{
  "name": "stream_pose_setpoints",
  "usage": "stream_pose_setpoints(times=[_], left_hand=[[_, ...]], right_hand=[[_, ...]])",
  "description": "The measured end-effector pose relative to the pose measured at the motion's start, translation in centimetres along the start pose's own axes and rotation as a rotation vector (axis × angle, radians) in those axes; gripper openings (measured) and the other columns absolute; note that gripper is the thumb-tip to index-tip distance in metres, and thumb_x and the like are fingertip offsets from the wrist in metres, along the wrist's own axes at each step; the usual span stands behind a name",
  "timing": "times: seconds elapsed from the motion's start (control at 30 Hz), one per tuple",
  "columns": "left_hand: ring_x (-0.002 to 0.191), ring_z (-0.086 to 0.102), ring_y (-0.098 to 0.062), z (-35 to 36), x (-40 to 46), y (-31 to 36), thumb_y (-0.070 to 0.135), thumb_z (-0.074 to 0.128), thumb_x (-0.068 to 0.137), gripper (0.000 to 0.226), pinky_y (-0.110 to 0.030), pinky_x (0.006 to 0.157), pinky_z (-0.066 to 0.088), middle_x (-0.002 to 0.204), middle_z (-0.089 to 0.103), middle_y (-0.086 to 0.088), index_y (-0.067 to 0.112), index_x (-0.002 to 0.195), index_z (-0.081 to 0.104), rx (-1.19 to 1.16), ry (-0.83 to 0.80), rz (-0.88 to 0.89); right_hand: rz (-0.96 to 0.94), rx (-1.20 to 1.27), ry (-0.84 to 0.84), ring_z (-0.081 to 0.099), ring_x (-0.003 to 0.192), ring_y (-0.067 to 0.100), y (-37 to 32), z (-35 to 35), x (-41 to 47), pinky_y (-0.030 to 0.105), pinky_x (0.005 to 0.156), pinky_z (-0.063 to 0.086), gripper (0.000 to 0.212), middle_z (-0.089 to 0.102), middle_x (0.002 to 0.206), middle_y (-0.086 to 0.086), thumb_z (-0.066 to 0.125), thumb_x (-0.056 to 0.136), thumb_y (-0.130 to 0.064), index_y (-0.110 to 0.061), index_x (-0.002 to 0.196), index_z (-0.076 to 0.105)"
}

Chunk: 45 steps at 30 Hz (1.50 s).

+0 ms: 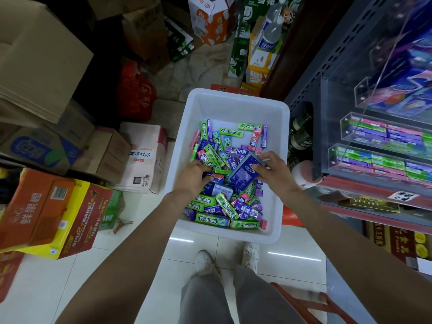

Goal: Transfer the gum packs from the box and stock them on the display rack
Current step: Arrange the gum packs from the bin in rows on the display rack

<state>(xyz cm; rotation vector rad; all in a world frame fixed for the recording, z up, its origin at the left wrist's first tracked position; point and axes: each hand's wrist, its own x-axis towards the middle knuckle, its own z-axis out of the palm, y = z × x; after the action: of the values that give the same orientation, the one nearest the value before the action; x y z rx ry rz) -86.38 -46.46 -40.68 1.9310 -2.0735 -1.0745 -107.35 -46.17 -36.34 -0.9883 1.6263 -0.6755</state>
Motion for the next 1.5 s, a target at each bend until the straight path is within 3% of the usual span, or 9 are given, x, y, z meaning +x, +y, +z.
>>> stream_pose_setpoints(times=[0.33,0.47,0.53,0.67,0.83,1.03,1.23,1.4,1.5], left_hand=[[0.096,0.06,-0.024,0.0,-0.2,0.2,0.009,0.062,0.089,0.021,-0.025,0.078,0.044,0.109,0.064,-0.013,0.005,0.109,0.059,-0.375,-0.073,-0.084],[0.093,0.062,-0.023,-1.5,-1.1,1.6,0.002,0.062,0.088,0.017,-0.031,0.077,0.054,0.101,0.063,-0.011,0.009,0.102,0.055,-0.62,0.077,-0.062],[0.09,0.058,-0.014,-3.0,-1.2,3.0,0.003,0.062,0.088,0.02,-0.016,0.075,0.05,0.102,0.062,-0.008,0.006,0.107,0.058,-0.631,0.198,-0.021],[0.098,0.062,-0.019,-6.6,-0.9,6.4,0.015,0.062,0.09,0.029,-0.033,0.088,0.052,0.112,0.063,-0.01,0.009,0.118,0.061,-0.656,0.298,0.101],[0.086,0.063,-0.012,-9.9,-1.8,11.9,0.014,0.058,0.093,0.017,-0.024,0.076,0.057,0.094,0.064,-0.005,0.006,0.108,0.058,-0.86,0.301,0.151],[0.084,0.063,-0.013,-10.6,-2.7,20.3,0.011,0.054,0.094,0.013,-0.02,0.072,0.056,0.094,0.061,-0.008,0.005,0.104,0.051,-1.031,0.195,0.16],[0.077,0.063,-0.012,-8.6,-2.8,30.5,0.012,0.054,0.094,0.008,-0.018,0.063,0.057,0.086,0.061,-0.004,0.016,0.087,0.054,-1.054,0.157,0.229],[0.079,0.065,-0.015,-5.4,-1.8,37.9,0.014,0.059,0.091,0.007,-0.02,0.062,0.057,0.094,0.061,-0.008,0.015,0.086,0.055,-0.991,0.186,0.236],[0.079,0.065,-0.015,-3.9,-1.0,41.5,0.014,0.059,0.091,0.008,-0.019,0.058,0.056,0.102,0.061,-0.014,0.008,0.095,0.056,-0.96,0.199,0.238]], right_hand=[[0.0,-0.032,0.0,0.059,0.089,0.028,-0.6,0.2,-0.7,0.046,0.079,0.052,0.024,0.058,0.101,0.013,0.06,0.089,-0.008,-0.026,0.08,0.047],[-0.02,0.092,0.043,0.061,0.089,0.024,-2.3,-0.6,-1.6,0.021,0.059,0.056,0.021,0.055,0.11,0.02,0.054,0.091,-0.001,-0.018,0.083,0.046],[-0.04,0.114,0.057,0.063,0.096,0.028,-3.3,-1.2,-2.2,0.023,0.061,0.057,0.018,0.057,0.107,0.019,0.05,0.093,0.001,-0.017,0.092,0.048],[-0.096,0.22,0.065,0.063,0.079,0.011,-5.9,-2.7,-4.0,0.02,0.061,0.057,0.037,0.063,0.088,0.005,0.039,0.095,0.006,-0.022,0.119,0.046],[-0.145,0.366,0.168,0.061,0.095,0.022,-9.6,-6.6,-6.2,0.027,0.066,0.059,0.033,0.057,0.109,0.011,0.039,0.095,0.003,-0.019,0.115,0.053],[-0.287,0.526,0.163,0.06,0.097,0.021,-12.0,-13.6,-8.6,0.03,0.072,0.059,0.025,0.055,0.106,0.007,0.05,0.092,0.003,-0.012,0.111,0.043],[-0.408,0.003,0.274,0.059,0.104,0.019,-11.1,-22.1,-9.2,0.038,0.094,0.049,0.07,0.057,0.112,0.0,0.084,0.065,-0.024,-0.018,0.121,0.044],[-0.514,-0.408,0.323,0.059,0.101,0.018,-10.1,-29.6,-8.6,0.034,0.086,0.049,0.07,0.061,0.11,0.002,0.067,0.067,-0.065,-0.019,0.119,0.057],[-0.62,-0.534,0.309,0.058,0.092,0.015,-10.2,-33.5,-8.4,0.026,0.077,0.042,0.054,0.06,0.099,-0.004,0.052,0.086,-0.054,-0.015,0.122,0.057]])
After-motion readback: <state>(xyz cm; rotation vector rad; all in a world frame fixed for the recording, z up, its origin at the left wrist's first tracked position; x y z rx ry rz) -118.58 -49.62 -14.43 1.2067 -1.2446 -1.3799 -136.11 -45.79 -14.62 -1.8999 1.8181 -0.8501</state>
